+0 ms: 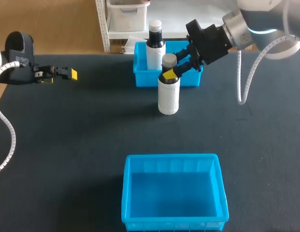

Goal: Pick up the bottle, and place it in the far bin if it is heavy, or in the near bin if it is light.

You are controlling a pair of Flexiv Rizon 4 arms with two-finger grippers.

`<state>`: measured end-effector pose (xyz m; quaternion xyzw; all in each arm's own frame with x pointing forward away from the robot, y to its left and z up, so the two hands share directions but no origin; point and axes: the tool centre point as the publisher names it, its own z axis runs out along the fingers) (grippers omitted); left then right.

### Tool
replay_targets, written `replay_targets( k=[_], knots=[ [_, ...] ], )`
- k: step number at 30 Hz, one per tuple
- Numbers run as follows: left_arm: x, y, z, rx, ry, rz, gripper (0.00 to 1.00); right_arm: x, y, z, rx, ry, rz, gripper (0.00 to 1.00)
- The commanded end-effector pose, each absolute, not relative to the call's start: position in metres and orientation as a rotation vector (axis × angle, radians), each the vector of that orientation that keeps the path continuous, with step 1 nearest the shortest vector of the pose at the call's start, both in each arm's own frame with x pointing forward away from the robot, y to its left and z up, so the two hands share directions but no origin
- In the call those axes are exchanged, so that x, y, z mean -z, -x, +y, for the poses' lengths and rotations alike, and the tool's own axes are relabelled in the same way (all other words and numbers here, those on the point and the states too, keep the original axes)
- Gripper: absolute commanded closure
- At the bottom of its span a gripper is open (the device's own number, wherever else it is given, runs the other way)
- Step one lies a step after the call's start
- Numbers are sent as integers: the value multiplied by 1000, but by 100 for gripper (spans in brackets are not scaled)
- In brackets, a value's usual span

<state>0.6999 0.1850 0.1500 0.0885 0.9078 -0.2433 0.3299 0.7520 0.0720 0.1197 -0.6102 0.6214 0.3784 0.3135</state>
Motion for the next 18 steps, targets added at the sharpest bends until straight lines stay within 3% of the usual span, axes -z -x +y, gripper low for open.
replay_targets(
  k=[1,18],
  knots=[
    [-150,-700,185,636,-231,2374,0,-125,-751,70,-993,1604,1633,100],
    [-150,-700,185,636,-231,2374,0,-176,-747,58,-943,1606,1613,100]
  ],
)
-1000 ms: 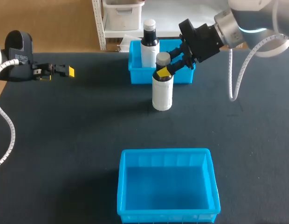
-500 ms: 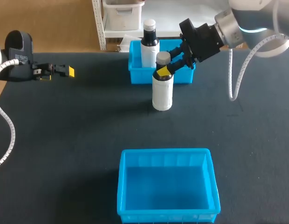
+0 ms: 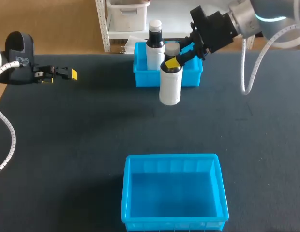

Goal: Pick up the bottle, and place it in the far bin if it is heavy, or in the near bin if it is light.

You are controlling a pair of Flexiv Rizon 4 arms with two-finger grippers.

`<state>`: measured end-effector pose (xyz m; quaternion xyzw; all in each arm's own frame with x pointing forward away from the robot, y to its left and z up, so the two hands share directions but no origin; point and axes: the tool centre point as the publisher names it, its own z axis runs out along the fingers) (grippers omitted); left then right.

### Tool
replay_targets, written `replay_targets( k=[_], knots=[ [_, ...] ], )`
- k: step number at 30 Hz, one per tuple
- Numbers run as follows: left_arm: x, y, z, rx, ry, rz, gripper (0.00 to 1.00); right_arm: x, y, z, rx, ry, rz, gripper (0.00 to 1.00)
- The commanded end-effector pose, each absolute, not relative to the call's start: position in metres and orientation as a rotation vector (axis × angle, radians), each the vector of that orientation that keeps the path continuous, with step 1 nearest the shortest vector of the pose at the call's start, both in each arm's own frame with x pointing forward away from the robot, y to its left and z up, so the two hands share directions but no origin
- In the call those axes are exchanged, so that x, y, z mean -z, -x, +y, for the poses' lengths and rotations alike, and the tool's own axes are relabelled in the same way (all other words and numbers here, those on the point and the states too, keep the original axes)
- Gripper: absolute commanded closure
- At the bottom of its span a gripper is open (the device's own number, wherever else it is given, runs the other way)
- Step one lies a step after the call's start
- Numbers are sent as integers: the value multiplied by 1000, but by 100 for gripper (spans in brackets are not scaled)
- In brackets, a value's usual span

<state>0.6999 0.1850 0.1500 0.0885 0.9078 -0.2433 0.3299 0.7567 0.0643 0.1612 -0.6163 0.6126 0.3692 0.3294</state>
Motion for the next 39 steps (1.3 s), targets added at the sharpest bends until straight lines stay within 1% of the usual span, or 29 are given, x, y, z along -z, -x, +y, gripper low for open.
replay_targets(
  k=[1,22,28,39],
  knots=[
    [-150,-700,185,636,-231,2374,0,-179,-747,56,-939,1603,1614,100],
    [-150,-700,185,636,-231,2374,0,-232,-737,3,-813,1450,1701,100],
    [-150,-700,185,636,-231,2374,0,-239,-746,-20,-774,1434,1726,100],
    [-150,-700,185,636,-231,2374,0,-247,-784,-77,-730,1451,1752,100]
  ],
)
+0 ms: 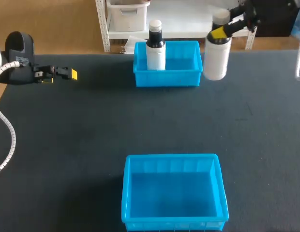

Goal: Pick up the bottle, and place it in the far bin if it is heavy, or in the near bin if it is light.

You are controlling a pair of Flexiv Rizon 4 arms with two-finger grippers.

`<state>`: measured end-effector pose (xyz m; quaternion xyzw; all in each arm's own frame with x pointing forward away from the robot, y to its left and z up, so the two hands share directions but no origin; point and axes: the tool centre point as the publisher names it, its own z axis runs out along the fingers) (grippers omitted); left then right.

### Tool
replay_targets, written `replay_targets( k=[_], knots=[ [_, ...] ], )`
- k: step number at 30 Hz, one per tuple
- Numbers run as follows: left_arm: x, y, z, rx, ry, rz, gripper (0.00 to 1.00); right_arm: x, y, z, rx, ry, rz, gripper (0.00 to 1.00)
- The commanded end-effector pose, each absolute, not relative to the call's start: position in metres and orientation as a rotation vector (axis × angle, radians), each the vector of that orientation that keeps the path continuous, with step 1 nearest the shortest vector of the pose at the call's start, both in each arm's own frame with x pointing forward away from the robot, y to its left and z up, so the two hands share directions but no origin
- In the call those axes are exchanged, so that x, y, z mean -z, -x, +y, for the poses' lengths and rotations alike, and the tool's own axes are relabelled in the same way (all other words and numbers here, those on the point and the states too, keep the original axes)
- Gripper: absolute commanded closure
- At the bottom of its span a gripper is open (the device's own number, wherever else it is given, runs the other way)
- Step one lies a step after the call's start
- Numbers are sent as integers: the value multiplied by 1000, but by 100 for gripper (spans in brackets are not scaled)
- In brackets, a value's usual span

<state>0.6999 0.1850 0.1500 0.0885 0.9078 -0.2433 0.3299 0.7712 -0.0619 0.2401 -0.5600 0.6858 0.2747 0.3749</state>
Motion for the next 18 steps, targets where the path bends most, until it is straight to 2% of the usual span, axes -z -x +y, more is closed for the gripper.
replay_targets(
  k=[1,9,18],
  knots=[
    [-150,-700,185,636,-231,2374,0,-248,-787,-81,-728,1453,1753,100],
    [-150,-700,185,636,-231,2374,0,-249,-824,-104,-720,1462,1750,100],
    [-150,-700,185,636,-231,2374,0,-248,-872,-91,-744,1512,1677,100]
  ],
)
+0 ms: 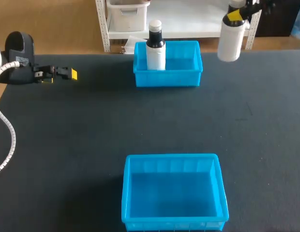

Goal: Pick up the bottle, and place it in the far bin if it is heavy, or in the near bin if it is light.

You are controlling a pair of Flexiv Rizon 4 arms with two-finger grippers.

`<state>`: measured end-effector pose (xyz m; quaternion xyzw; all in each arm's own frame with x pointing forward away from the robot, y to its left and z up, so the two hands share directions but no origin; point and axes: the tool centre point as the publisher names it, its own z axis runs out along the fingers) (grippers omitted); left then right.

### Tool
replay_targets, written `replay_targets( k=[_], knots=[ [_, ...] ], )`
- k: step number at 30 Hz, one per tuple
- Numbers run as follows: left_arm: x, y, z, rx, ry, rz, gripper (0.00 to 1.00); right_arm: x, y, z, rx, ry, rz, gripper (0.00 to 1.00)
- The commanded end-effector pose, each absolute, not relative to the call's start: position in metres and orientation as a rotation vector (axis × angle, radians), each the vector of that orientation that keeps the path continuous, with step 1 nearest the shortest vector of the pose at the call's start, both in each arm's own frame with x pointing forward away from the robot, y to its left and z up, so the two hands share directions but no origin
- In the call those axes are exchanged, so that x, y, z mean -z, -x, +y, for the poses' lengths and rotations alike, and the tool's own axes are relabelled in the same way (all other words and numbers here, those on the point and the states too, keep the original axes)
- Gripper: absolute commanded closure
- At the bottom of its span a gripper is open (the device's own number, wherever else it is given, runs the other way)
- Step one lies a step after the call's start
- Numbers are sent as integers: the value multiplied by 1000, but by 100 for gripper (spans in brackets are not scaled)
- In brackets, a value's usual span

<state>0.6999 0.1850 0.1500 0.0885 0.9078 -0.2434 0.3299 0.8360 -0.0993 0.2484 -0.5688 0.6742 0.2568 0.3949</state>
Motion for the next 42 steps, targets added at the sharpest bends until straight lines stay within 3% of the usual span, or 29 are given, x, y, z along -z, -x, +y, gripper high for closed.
replay_targets(
  k=[1,21,42],
  knots=[
    [-150,-700,185,636,-231,2374,0,-249,-875,-88,-748,1516,1670,100],
    [-150,-700,185,636,-231,2374,0,-227,-893,0,-943,1647,1545,100],
    [-150,-700,185,636,-231,2374,0,-183,-895,18,-1016,1668,1554,100]
  ],
)
